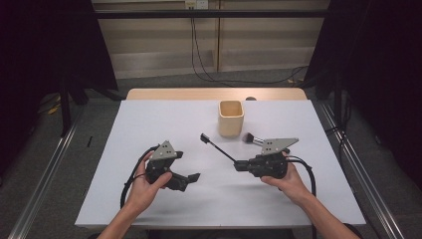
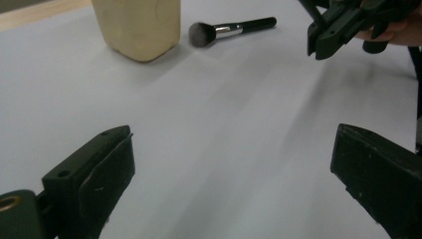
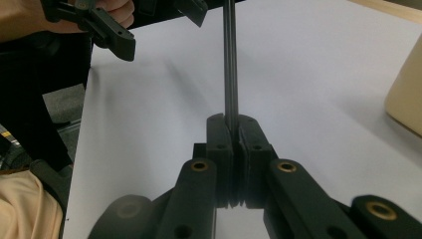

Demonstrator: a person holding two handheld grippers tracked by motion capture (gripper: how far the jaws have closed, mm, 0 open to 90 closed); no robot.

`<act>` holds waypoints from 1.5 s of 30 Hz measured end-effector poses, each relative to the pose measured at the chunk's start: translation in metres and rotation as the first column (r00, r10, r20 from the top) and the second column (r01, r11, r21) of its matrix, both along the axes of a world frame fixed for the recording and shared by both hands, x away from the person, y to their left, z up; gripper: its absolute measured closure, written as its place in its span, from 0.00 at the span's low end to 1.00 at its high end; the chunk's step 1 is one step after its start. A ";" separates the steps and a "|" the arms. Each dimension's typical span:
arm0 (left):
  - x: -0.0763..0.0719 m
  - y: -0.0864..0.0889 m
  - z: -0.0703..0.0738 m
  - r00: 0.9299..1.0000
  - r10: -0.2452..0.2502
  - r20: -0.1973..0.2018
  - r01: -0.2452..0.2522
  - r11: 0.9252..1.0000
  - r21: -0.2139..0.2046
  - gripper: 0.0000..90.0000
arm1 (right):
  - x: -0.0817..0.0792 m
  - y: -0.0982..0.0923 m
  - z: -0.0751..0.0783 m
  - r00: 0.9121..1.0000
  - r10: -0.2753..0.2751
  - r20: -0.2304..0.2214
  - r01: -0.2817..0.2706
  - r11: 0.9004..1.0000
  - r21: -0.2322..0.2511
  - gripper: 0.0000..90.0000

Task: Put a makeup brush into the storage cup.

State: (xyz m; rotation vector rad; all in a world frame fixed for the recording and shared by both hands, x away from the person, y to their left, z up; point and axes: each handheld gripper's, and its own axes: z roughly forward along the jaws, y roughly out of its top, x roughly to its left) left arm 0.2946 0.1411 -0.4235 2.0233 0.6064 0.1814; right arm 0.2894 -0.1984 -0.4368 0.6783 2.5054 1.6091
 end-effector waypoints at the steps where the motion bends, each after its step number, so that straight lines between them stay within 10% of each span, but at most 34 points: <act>1: -0.001 -0.001 0.000 1.000 0.003 0.018 -0.003 1.000 -0.028 0.04 | 0.000 0.000 0.000 1.000 -0.001 0.003 0.001 1.000 0.005 0.96; 13: -0.007 -0.018 0.002 0.996 -0.040 0.081 0.054 0.982 -0.179 0.04 | -0.001 0.000 0.004 1.000 0.005 0.004 -0.005 0.999 0.050 0.96; 31: 0.007 -0.054 0.005 0.993 -0.053 0.107 0.071 0.983 -0.172 0.07 | 0.000 0.001 0.004 1.000 0.000 0.018 -0.001 1.000 0.030 0.96; 45: 0.015 -0.071 0.005 0.995 -0.021 0.095 0.043 0.972 -0.232 0.46 | 0.000 -0.003 0.002 0.999 -0.028 0.017 0.028 0.999 0.015 0.96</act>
